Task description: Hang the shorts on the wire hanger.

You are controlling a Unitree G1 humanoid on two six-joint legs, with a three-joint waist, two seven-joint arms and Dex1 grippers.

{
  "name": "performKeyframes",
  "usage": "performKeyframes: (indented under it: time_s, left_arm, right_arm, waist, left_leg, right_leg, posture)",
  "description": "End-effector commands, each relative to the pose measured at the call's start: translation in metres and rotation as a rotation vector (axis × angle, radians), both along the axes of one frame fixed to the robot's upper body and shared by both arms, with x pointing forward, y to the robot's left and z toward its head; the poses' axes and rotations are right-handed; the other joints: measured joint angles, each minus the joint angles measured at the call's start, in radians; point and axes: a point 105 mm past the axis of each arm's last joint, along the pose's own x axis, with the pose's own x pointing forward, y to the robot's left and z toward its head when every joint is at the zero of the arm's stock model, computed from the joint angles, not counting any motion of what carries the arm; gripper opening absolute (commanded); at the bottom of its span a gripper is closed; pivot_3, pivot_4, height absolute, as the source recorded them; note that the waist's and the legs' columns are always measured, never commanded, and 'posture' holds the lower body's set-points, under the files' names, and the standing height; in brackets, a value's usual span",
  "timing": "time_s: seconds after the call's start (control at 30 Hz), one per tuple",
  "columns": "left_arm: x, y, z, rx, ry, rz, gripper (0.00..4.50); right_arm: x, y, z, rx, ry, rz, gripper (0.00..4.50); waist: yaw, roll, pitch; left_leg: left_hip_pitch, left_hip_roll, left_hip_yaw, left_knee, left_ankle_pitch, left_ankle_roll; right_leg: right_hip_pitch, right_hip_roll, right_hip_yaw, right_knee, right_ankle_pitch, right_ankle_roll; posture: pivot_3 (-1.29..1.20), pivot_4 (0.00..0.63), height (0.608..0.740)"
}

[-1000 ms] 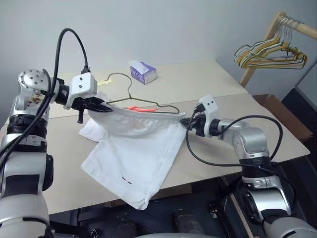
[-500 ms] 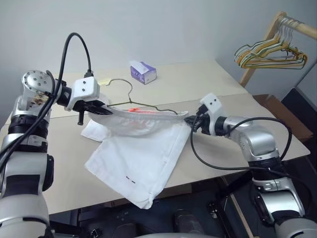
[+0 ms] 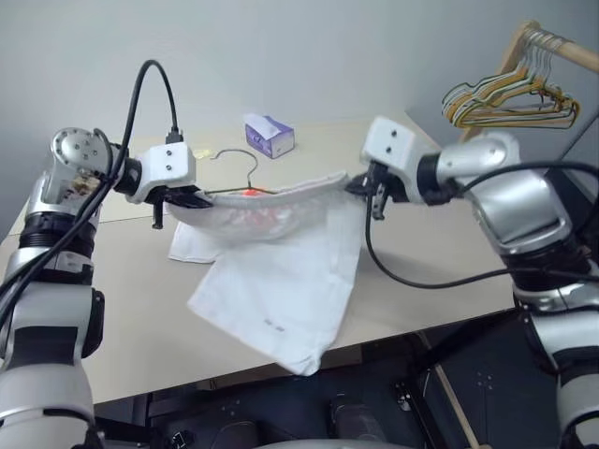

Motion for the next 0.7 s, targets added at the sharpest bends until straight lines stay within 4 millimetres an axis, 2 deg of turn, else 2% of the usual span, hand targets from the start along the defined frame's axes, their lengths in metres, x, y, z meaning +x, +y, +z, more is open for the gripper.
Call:
performKeyframes:
  time_s: [0.03, 0.17, 0.27, 0.5, 0.67, 0.7]
  left_arm:
    - [0.004, -0.012, 0.027, -0.017, -0.103, -0.03, 0.01]
    - [0.005, -0.017, 0.039, -0.07, -0.135, -0.037, 0.01]
    - [0.003, -0.015, 0.039, -0.067, -0.135, -0.037, 0.01]
    - [0.001, -0.016, 0.029, -0.077, -0.115, -0.045, 0.01]
    - [-0.001, -0.022, 0.032, -0.115, -0.117, -0.059, 0.01]
    - [-0.001, -0.022, 0.031, -0.112, -0.117, -0.058, 0.01]
  right_arm:
    - [0.0, 0.014, 0.02, -0.012, -0.043, 0.029, 0.06]
    - [0.003, 0.019, 0.006, -0.099, -0.08, 0.055, 0.06]
    - [0.011, 0.017, -0.001, -0.146, -0.149, 0.039, 0.06]
    - [0.009, 0.03, 0.0, -0.13, -0.178, 0.085, 0.06]
    - [0.01, 0.04, -0.003, -0.117, -0.205, 0.125, 0.06]
    - [0.011, 0.039, -0.006, -0.136, -0.212, 0.123, 0.29]
  waist:
    - [0.0, 0.0, 0.0]
    - [0.0, 0.0, 0.0]
    - [0.0, 0.0, 0.0]
    - [-0.007, 0.0, 0.0]
    - [-0.015, 0.0, 0.0]
    - [-0.017, 0.0, 0.0]
  left_leg:
    - [0.0, 0.0, 0.0, 0.0, 0.0, 0.0]
    - [-0.002, 0.0, 0.0, 0.002, 0.0, 0.0]
    - [-0.006, 0.0, 0.0, 0.003, 0.0, 0.0]
    - [-0.006, 0.0, 0.0, 0.003, 0.0, 0.0]
    - [-0.006, 0.0, -0.001, 0.005, 0.0, 0.0]
    - [-0.006, 0.0, -0.001, 0.005, 0.0, 0.0]
  right_leg:
    - [0.0, 0.0, 0.0, 0.0, 0.0, 0.0]
    - [0.0, 0.0, -0.001, 0.003, 0.0, 0.0]
    - [-0.003, -0.001, -0.001, 0.003, 0.0, 0.0]
    - [-0.003, -0.001, -0.001, 0.003, 0.0, 0.001]
    - [-0.003, -0.001, -0.001, 0.004, 0.0, 0.001]
    - [-0.003, -0.001, -0.001, 0.004, 0.0, 0.001]
  posture:
    - [-0.07, 0.0, 0.74]
    - [-0.07, 0.0, 0.74]
    - [-0.07, 0.0, 0.74]
    - [-0.07, 0.0, 0.74]
    - [-0.07, 0.0, 0.74]
    - [-0.07, 0.0, 0.74]
